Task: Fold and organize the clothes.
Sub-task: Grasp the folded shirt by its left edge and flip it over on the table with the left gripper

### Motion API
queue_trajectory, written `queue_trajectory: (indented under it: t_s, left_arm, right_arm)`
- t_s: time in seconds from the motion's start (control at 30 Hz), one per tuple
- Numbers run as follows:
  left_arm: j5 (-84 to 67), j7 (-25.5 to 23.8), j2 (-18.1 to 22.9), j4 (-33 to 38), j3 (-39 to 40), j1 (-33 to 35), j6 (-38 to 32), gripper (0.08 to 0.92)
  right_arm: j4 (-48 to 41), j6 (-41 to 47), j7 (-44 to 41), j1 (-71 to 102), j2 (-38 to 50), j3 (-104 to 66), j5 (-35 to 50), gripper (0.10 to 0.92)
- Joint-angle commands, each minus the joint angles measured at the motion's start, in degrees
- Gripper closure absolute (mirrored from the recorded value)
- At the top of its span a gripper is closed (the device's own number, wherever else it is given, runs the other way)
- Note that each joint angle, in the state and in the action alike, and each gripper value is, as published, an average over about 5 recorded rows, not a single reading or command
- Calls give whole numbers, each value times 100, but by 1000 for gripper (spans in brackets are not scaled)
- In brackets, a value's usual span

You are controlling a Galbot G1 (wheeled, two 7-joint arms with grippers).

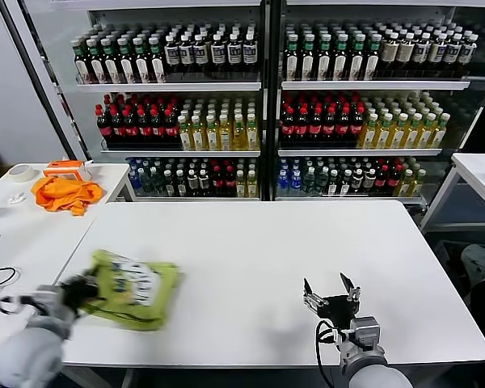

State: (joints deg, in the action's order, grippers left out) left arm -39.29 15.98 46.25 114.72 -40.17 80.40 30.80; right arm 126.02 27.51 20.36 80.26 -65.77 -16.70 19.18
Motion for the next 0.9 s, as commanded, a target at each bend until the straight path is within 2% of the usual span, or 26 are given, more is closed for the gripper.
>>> queue_trajectory:
  t_s: [0.03,0.13,0.2,0.27,0.33,0.43,0.73,0.8,0.9]
  left_arm:
    - [-914,200,-307,1042,-118,-96,238,887]
    - [11,-14,851,1213,1723,-336,228,887]
    - [851,-250,1705,927,2844,-490,223,887]
    - [1371,-359,2362,540,3513,-704,220,887]
    - [1516,-338,2769,234,3841,-971,220,887]
    - [1495,-274,2883,104,3923,-1267,223,887]
    - [731,38,2688,111,3601,-1481,144,885]
    - [489,98,2696,67,3552,-1546,57,857]
    - [299,127,2684,84,3482,-1633,-68,770]
  right_arm:
    - [-1,10,8,-41,30,-37,-10,203]
    - [17,15,8,23,76,-112,-7,203]
    - [37,24,12,38,116,-168,-5,203]
    - [70,30,12,61,161,-239,0,203]
    - [104,28,7,108,192,-319,6,203]
    - [131,13,-13,176,210,-424,17,203]
    - [76,1,-31,67,159,-369,38,203]
    - [59,1,-33,63,142,-348,33,203]
    - [18,0,-42,40,132,-333,29,203]
